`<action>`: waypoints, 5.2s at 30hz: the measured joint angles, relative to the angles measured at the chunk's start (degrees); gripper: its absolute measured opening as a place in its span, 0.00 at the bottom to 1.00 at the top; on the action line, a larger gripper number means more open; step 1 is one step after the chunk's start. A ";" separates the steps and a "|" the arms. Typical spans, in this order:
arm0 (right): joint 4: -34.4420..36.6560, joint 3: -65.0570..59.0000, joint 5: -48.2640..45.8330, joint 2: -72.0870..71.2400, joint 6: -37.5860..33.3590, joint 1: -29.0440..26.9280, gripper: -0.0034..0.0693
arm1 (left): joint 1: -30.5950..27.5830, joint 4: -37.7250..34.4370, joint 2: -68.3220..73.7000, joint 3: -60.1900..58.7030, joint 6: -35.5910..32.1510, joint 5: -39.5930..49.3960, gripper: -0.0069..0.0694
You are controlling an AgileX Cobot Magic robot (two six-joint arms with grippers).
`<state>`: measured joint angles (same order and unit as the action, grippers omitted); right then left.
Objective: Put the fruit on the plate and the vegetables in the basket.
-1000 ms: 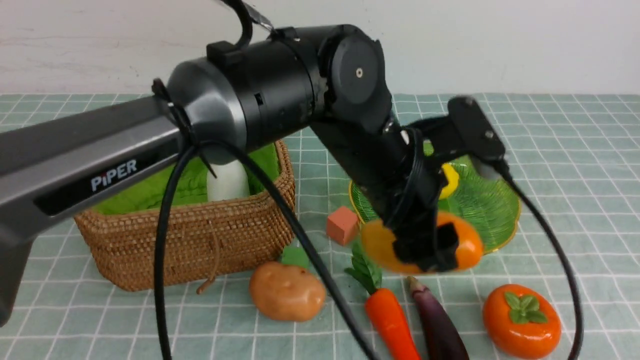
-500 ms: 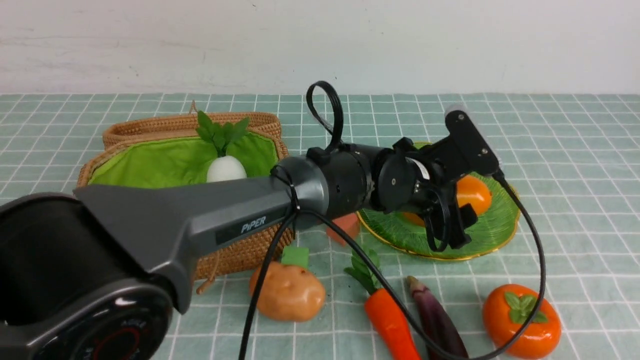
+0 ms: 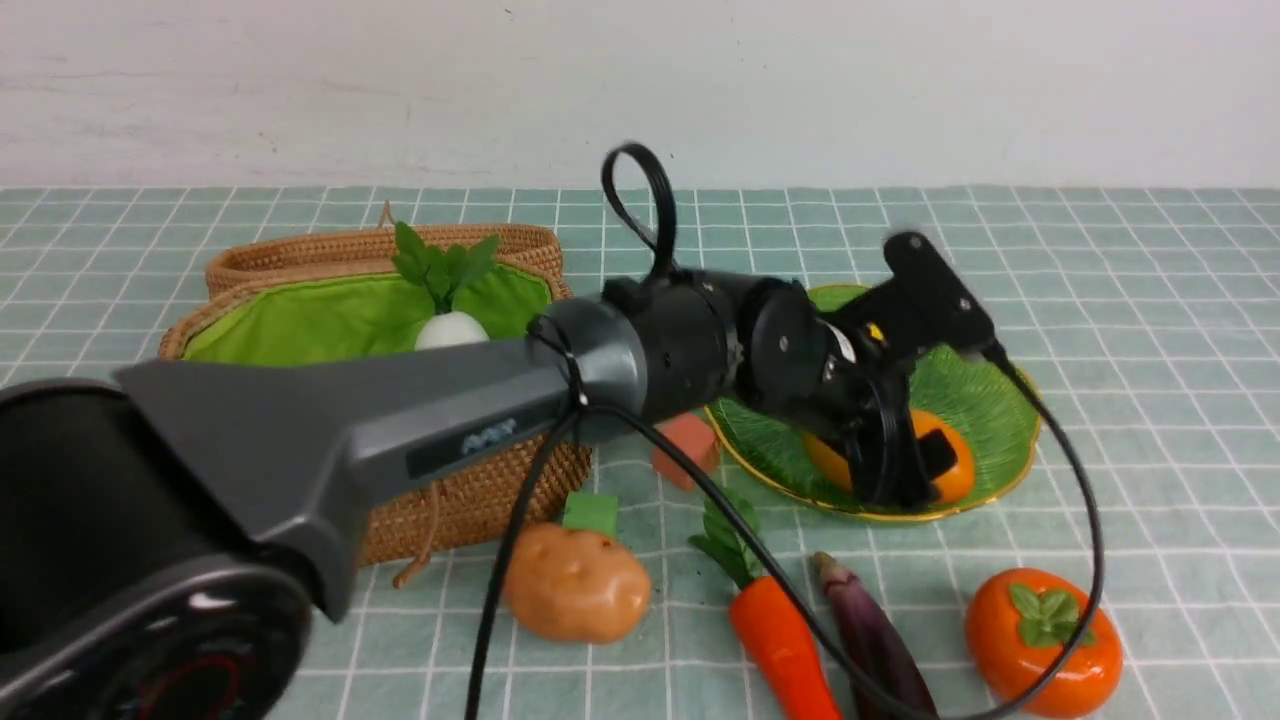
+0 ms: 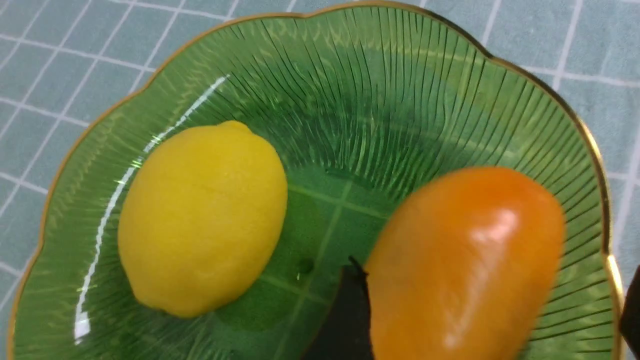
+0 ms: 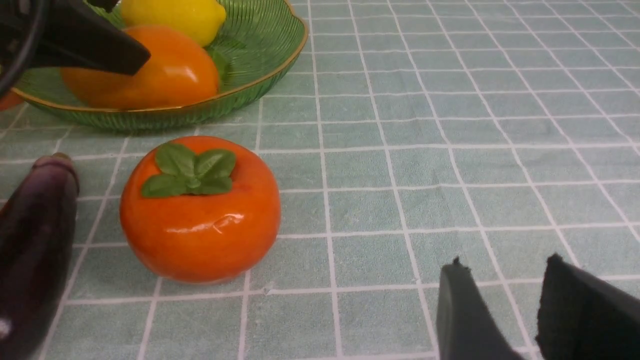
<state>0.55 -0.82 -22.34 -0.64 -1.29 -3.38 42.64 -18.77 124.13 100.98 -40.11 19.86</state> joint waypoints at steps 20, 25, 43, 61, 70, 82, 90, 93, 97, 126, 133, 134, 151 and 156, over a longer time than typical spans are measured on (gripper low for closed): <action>0.00 0.00 0.00 0.00 0.00 0.00 0.38 | -4.67 17.80 -21.91 -13.44 18.92 45.02 0.86; 0.00 0.00 0.00 0.00 0.00 0.00 0.38 | -4.11 21.91 -22.32 -21.25 2.60 39.88 0.86; 0.00 0.00 0.00 0.00 0.00 0.00 0.38 | -4.17 25.77 -19.70 -26.25 -1.93 25.35 0.91; 0.00 0.00 0.00 0.00 0.00 0.00 0.38 | -4.17 25.08 -16.68 -26.18 -1.99 29.31 0.84; 0.00 0.00 0.00 0.00 0.00 0.00 0.38 | -4.28 21.39 -18.21 -26.23 -1.99 32.22 0.84; 0.00 0.00 0.00 0.00 0.00 0.00 0.38 | -4.38 20.40 -22.28 -26.23 -1.99 34.09 0.84; 0.00 0.00 0.00 0.00 0.00 0.00 0.38 | -5.43 22.91 -31.56 -21.84 -1.73 37.38 0.84; 0.00 0.00 0.00 0.00 0.00 0.00 0.38 | -8.10 23.42 -34.45 -19.64 -1.05 37.67 0.84; 0.00 0.00 0.00 0.00 0.00 0.00 0.38 | -17.05 23.35 -37.32 -17.88 -0.47 34.33 0.84; 0.00 0.00 0.00 0.00 0.00 0.00 0.38 | -33.10 14.47 -36.12 -27.49 16.45 18.23 0.95; 0.00 0.00 0.00 0.00 0.00 0.00 0.38 | -33.10 14.47 -50.63 -27.49 21.93 32.13 0.83; 0.00 0.00 0.00 0.00 0.00 0.00 0.38 | -33.10 14.47 -52.73 -27.49 22.96 36.17 0.79; 0.00 0.00 0.00 0.00 0.00 0.00 0.38 | -33.10 9.86 -87.21 -45.04 40.61 50.89 0.07; 0.00 0.00 0.00 0.00 0.00 0.00 0.38 | -33.10 7.13 -90.04 -50.17 41.81 50.84 0.07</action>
<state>0.55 -0.82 -22.34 -0.64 -1.29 -3.38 9.54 -11.64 34.09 50.81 1.70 70.70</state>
